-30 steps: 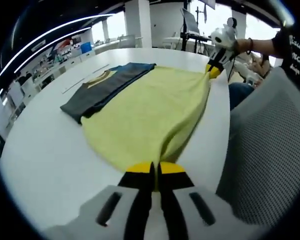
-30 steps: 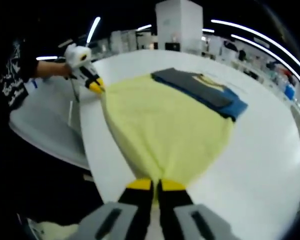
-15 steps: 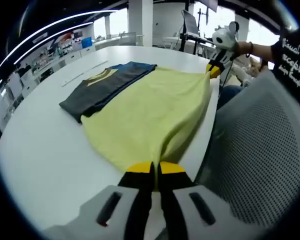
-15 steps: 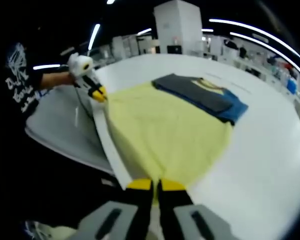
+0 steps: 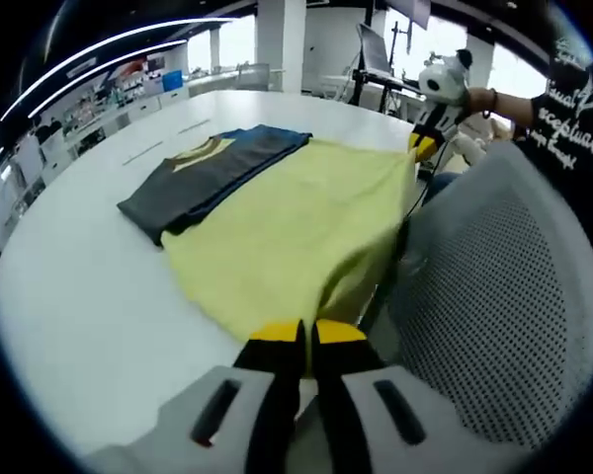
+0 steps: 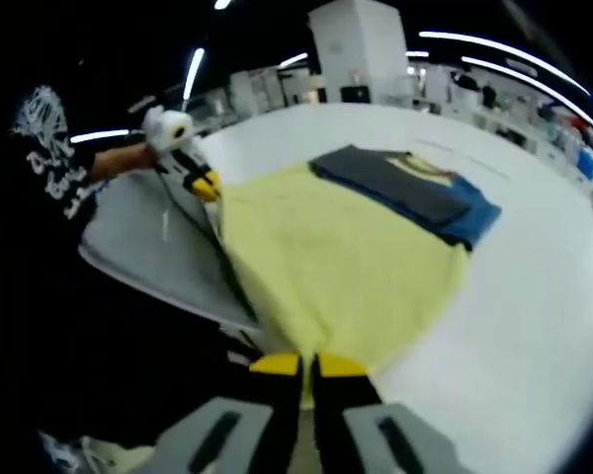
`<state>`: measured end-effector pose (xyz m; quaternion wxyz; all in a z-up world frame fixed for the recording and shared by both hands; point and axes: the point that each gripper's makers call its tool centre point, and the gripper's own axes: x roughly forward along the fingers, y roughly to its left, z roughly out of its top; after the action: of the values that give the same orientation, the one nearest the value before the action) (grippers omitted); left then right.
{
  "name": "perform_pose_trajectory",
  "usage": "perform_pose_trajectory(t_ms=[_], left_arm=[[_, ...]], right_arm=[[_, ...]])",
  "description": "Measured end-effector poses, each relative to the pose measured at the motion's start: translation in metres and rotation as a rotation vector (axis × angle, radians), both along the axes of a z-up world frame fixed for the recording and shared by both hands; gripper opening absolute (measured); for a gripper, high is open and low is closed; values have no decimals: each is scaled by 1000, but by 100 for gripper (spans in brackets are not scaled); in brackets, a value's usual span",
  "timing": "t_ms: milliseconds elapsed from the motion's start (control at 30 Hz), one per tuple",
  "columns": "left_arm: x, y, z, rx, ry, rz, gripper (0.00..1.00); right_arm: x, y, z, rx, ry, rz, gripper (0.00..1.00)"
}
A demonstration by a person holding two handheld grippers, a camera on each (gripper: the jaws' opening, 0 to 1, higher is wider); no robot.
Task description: Fold the garment on the visible template until the final outline fits inside the template.
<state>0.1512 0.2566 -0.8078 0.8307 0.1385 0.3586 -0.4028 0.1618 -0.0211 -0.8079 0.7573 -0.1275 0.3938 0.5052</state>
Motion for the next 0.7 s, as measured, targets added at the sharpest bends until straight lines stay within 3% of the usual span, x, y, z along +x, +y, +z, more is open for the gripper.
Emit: perform_pose_trajectory(t_ms=[567, 700], left_arm=[[-22, 5, 10, -16, 47, -55, 0], [-21, 3, 13, -24, 54, -71, 0]], right_arm=[[-19, -5, 13, -9, 58, 113, 0], [-16, -6, 16, -24, 32, 133, 0]])
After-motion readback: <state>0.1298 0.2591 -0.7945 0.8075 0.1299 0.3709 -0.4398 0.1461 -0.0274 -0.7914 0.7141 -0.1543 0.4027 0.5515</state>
